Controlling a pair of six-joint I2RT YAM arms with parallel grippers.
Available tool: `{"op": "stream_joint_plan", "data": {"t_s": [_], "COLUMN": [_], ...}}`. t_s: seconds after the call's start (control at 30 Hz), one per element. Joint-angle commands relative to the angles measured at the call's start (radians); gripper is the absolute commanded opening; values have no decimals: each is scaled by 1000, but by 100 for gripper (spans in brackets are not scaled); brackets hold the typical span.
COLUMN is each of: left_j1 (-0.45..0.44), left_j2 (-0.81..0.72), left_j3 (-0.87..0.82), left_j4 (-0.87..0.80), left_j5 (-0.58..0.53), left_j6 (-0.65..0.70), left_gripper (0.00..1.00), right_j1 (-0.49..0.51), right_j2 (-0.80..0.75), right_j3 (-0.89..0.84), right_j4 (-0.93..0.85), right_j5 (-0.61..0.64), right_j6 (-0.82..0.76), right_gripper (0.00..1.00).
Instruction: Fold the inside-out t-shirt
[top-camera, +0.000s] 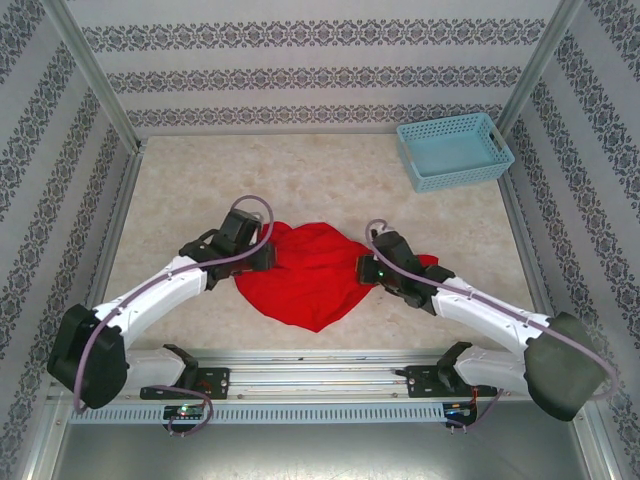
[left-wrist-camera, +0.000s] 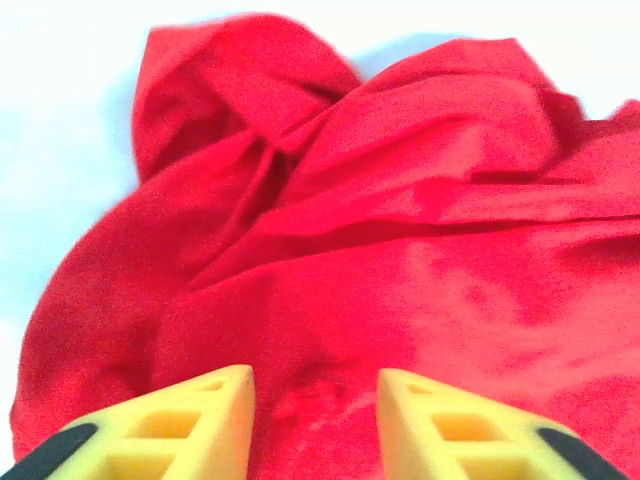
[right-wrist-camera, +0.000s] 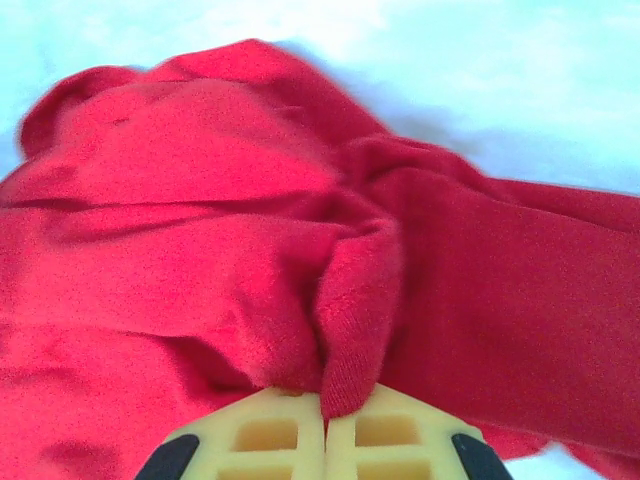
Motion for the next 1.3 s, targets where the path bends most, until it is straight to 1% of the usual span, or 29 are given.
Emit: {"op": "stream_joint_plan", "data": {"t_s": [0.0,0.13,0.23,0.3,0.37,0.43,0.47,0.6,0.73,0.83,0.9,1.03,1.17,1.27], "left_j1": [-100,-186,-251,-268,-267,-250,-231,-142,-93,-35,-10,-4,-6,-6], "left_j2": [-40,11,38,66,117,175,202,277,301,285,290,322,349,402], "left_j3": [51,41,3,-23,-18,-2,-1,-26,-1,-11,4,44,54,84], "left_j4": [-111,-36,75,155,179,177,193,338,374,423,418,385,395,356], "left_j5": [-140,-48,28,85,76,27,11,75,58,109,128,145,180,187], "left_j6": [19,22,32,32,24,9,-5,-64,-84,-109,-112,-86,-93,-82], "left_gripper": [39,31,30,32,34,34,32,30,29,29,29,30,36,37], "right_j1": [65,88,88,89,92,96,98,105,117,127,132,139,139,139], "right_j2": [27,33,16,5,-3,-16,-26,-90,-126,-132,-138,-140,-136,-140], "right_j3": [106,147,166,173,166,153,143,100,59,15,-14,-32,-20,-17], "right_j4": [50,95,87,81,81,79,77,61,41,25,23,17,14,22], "right_j5": [6,-21,-16,-17,-16,-12,-11,7,15,33,41,72,89,85], "right_j6": [-59,-59,-60,-64,-64,-62,-61,-52,-45,-29,-20,-24,-37,-43], "right_gripper": [0,0,0,0,0,0,0,0,0,0,0,0,0,0]}}
